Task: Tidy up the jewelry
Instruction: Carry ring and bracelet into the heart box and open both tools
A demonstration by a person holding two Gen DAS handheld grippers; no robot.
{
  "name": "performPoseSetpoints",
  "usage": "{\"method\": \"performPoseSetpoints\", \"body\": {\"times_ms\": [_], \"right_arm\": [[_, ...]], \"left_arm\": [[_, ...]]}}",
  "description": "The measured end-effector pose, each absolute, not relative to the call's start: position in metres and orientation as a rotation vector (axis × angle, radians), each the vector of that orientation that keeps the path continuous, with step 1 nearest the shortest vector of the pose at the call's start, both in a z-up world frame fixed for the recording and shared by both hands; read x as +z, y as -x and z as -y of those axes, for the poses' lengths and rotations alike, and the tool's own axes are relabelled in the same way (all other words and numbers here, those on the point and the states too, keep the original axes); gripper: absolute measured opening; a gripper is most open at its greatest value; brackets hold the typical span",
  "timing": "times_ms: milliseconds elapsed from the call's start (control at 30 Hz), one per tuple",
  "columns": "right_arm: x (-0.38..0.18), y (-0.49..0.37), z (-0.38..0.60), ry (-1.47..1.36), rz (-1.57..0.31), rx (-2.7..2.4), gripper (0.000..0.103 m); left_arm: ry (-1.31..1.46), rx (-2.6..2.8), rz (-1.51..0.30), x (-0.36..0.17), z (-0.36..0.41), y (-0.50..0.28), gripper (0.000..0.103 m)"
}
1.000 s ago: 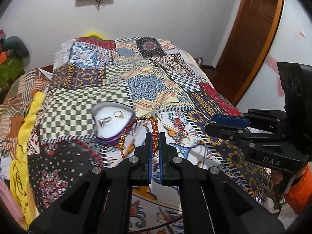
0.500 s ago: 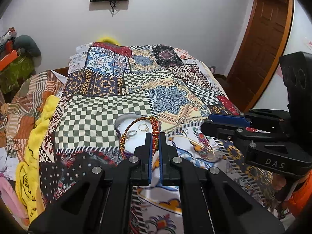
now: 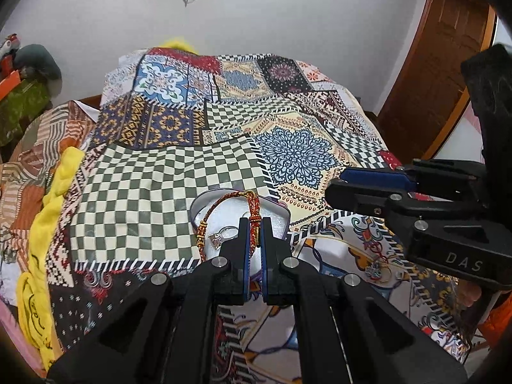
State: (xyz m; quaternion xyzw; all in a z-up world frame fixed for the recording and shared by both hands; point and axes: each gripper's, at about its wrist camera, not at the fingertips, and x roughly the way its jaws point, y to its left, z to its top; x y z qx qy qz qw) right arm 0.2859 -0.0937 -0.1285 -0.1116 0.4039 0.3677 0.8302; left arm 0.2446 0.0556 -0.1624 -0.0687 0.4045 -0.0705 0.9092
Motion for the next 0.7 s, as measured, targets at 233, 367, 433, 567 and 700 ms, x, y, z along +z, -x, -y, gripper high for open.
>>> {"method": "performPoseSetpoints", "body": {"times_ms": [233,367,433,567,700], "right_arm": [[-0.138,-0.302,0.089,0.217,-0.916,0.790,0.020],[-0.142,-0.306,0.084,0.222,-0.932,0.797,0.020],[-0.143,-0.308,0.083,0.220,-0.941,0.802,0.020],[-0.145,-0.312,0.079,0.225,-0.951,0.803,0.020],[-0.149,-0.313,0.073,0.227,-0.972,0.817,0.020]], "left_arm": [[0.108,-0.152,-0.872,-0.179,-0.050,-0.264,0.004],[0.123,-0.176,-0.903,-0.188,-0.051,-0.269,0.004],[0.128,-0.181,-0.917,-0.191,-0.050,-0.269,0.004],[0.121,-0.185,-0.952,-0.197,-0.050,-0.270,0.005],[0.132,-0.175,-0.947,-0.194,-0.055,-0.263,0.009]]}}
